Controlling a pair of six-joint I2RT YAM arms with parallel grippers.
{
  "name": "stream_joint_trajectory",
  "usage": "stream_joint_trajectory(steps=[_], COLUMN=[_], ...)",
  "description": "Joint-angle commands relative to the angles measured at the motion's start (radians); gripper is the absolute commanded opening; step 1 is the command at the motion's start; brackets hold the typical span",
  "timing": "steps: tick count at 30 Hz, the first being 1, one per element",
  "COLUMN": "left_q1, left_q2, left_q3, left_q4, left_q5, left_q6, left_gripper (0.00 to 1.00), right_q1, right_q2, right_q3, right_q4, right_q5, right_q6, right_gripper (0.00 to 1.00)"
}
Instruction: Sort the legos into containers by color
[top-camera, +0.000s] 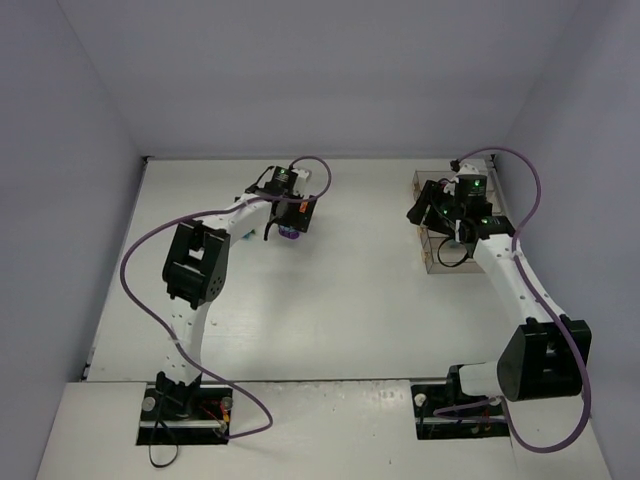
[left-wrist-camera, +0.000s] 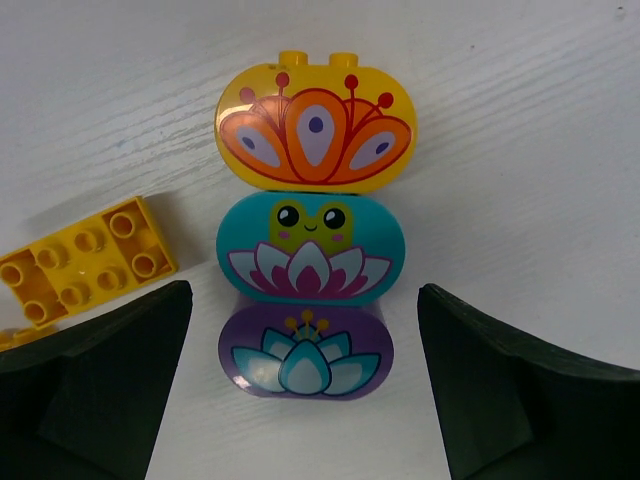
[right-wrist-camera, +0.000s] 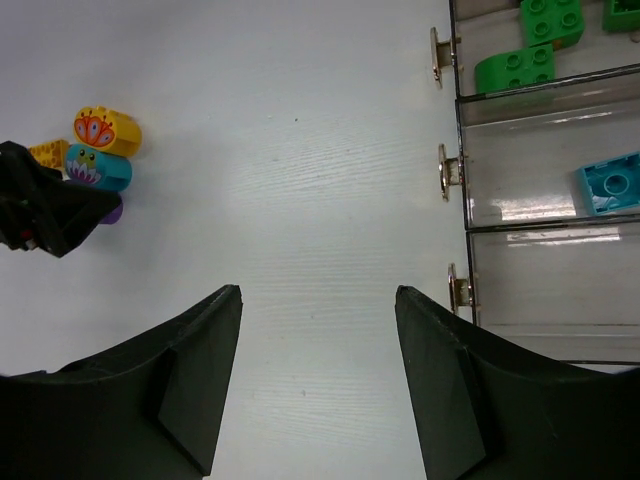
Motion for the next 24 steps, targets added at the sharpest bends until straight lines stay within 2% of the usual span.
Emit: stream_joint_trajectory(steps=[1,13,14,15,17,18,19,22,24], left_q1=[0.003,-0.007,-0.009,-0.011,-0.014,-0.014,-0.014,-0.012,-0.012], left_q2=[-0.016,0.099,0.102,0.098,0.091,0.075,0.061,-0.028,-0.117], left_q3=[0.078,0.173,0.171,0.165,0.142,0.127,0.086,-0.006,-0.115], left_q4=[0.023,0.029,0.029,0.026,0.040,0.049,0.060,0.165,0.280], left_q5=[-0.014,-0.018,-0.012,-0.004,0.006,0.012,0.026,0.052,0.092], left_q6=[0.020,0.011,0.013,0.019,0.020,0.022,0.025,0.055,0.080], left_gripper=[0.88,0.88,0.85,0.76,0.72,0.62,0.59,0.47,0.36], right_q1=[0.002,0.002,0.002,0.004,0.004,0.002,0.004,0.005,0.014], right_q2=[-0.049,-0.035,-0.033,-0.029,-0.029,-0.027,-0.027,-0.015,0.003], right_q3=[-0.006,-0.015,-0.015,-0.014,-0.012,-0.012,-0.012,0.000,0.021], right_q4=[0.053,0.055,0.055,0.055,0.055,0.058,0.058,0.061,0.061], right_q5=[-0.036,-0.052,-0.053,-0.059,-0.061,-0.064,-0.070,-0.114,-0.166], right_q6=[-0.006,0.000,-0.001,0.000,0.003,0.003,0.003,-0.003,-0.008], right_gripper=[0.59,0.59,0.59,0.60,0.59,0.59,0.59,0.59,0.59])
